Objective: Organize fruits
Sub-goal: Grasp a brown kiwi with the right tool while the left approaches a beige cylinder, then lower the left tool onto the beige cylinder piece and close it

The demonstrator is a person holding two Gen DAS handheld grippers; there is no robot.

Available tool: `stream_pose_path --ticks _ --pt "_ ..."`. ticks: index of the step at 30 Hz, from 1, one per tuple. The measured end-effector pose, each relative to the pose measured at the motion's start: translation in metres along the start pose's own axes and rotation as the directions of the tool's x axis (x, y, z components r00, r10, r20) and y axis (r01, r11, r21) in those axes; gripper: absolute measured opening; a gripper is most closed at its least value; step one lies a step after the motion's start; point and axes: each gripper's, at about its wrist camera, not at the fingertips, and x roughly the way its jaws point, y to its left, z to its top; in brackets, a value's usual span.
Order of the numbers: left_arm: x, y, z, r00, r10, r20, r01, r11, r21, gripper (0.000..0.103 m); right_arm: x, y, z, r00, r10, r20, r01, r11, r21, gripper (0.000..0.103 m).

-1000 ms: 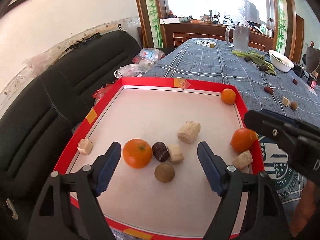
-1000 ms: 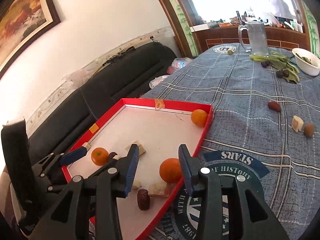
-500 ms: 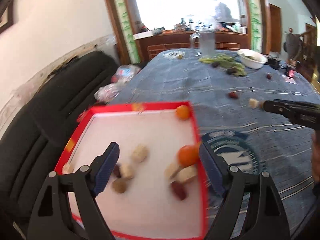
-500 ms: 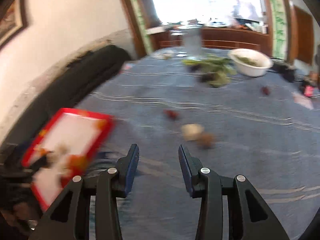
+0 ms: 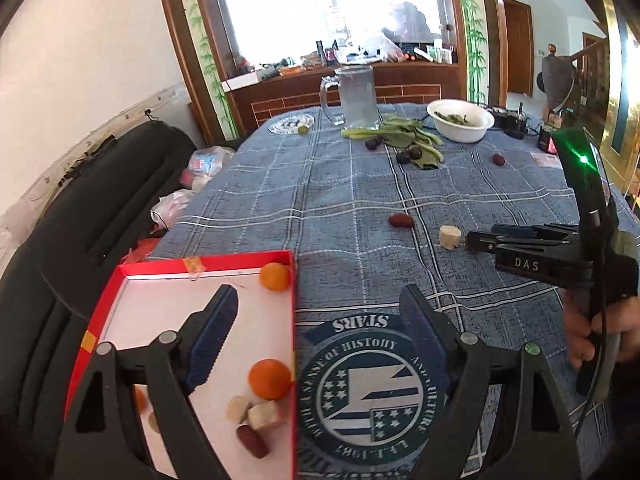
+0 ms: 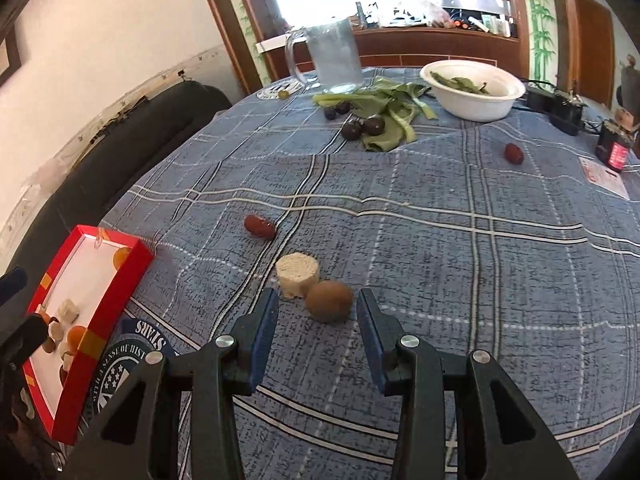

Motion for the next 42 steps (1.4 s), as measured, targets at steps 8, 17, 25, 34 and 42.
stream_pose_path --ticks 8,17,25,34,42 --pt "0.024 -0.025 0.007 0.998 -0.010 -0.062 0.012 1.000 0.020 0.083 0.007 -0.010 0.000 1.000 0.014 -0.021 -0.013 0.999 0.033 0.024" --pt "0.056 -0.056 0.024 0.994 -0.042 -0.105 0.046 0.998 0.034 0.083 -0.033 -0.063 0.016 0.994 -0.025 0.110 0.003 0.980 0.201 0.024" --pt "0.092 -0.106 0.044 0.992 -0.041 -0.116 0.053 0.994 0.097 0.083 -0.051 -0.100 0.021 0.983 -0.103 0.152 0.052 0.951 0.306 0.025" --pt "0.123 -0.126 0.052 0.986 0.010 -0.165 0.009 0.994 0.113 0.077 -0.064 -0.111 0.026 0.978 -0.084 0.189 0.013 0.937 0.349 0.025" --pt "0.135 -0.139 0.049 0.982 0.017 -0.186 0.005 0.993 0.122 0.066 -0.068 -0.113 0.027 0.978 -0.063 0.199 -0.014 0.931 0.365 0.025"
